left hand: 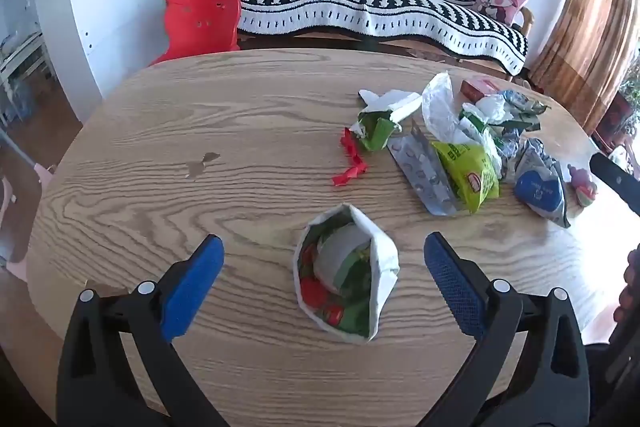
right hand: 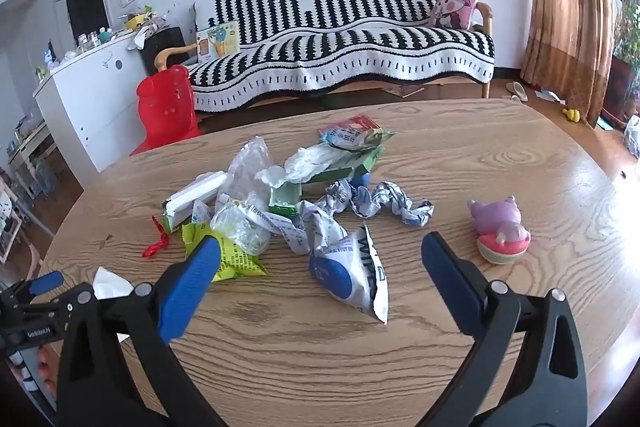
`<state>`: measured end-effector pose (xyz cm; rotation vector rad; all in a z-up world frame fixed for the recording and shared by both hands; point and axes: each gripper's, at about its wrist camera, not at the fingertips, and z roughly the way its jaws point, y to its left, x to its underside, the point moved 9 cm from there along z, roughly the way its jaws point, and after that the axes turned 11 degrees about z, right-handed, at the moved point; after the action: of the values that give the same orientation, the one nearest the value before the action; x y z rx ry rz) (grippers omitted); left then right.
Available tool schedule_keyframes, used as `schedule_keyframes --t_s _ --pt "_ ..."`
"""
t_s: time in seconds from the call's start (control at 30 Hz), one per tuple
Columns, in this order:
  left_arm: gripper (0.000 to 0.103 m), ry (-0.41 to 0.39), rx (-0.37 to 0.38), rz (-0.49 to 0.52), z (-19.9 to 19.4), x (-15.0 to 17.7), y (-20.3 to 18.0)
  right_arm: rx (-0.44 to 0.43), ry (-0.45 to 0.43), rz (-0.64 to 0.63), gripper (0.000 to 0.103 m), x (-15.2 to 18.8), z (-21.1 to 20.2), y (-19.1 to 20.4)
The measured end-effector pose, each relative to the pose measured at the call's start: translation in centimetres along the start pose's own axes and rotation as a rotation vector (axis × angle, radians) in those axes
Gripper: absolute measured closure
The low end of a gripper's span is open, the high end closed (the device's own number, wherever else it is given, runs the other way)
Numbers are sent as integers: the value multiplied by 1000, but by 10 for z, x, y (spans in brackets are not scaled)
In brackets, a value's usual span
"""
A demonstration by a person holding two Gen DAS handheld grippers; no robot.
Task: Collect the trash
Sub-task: 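Approach the white paper bag with the left tool and the pink toy with the right tool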
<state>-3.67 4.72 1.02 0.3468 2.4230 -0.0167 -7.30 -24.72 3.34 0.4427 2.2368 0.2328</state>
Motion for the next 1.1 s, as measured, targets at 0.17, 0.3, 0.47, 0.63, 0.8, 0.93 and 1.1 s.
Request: schedule_keyframes --t_s 0.17,0.3,0.47,0.63,0.8,0.93,1.1 --pt "6 15 19 8 2 8 5 20 -6 0 5 -4 -2 -15" --pt "6 26 20 21 5 15 9 35 -6 19 6 -5 0 -20" --pt "6 33 3 24 8 20 12 35 10 57 5 -6 -1 -35" --pt "6 36 14 18 12 21 11 32 8 65 6 -7 0 -34" --pt "6 40 60 19 13 20 3 35 16 54 6 -7 0 -34" --pt "6 41 59 48 14 19 -5 33 8 52 5 -8 0 -34" --pt "6 48 64 54 15 20 -8 29 -1 50 5 -8 0 -34"
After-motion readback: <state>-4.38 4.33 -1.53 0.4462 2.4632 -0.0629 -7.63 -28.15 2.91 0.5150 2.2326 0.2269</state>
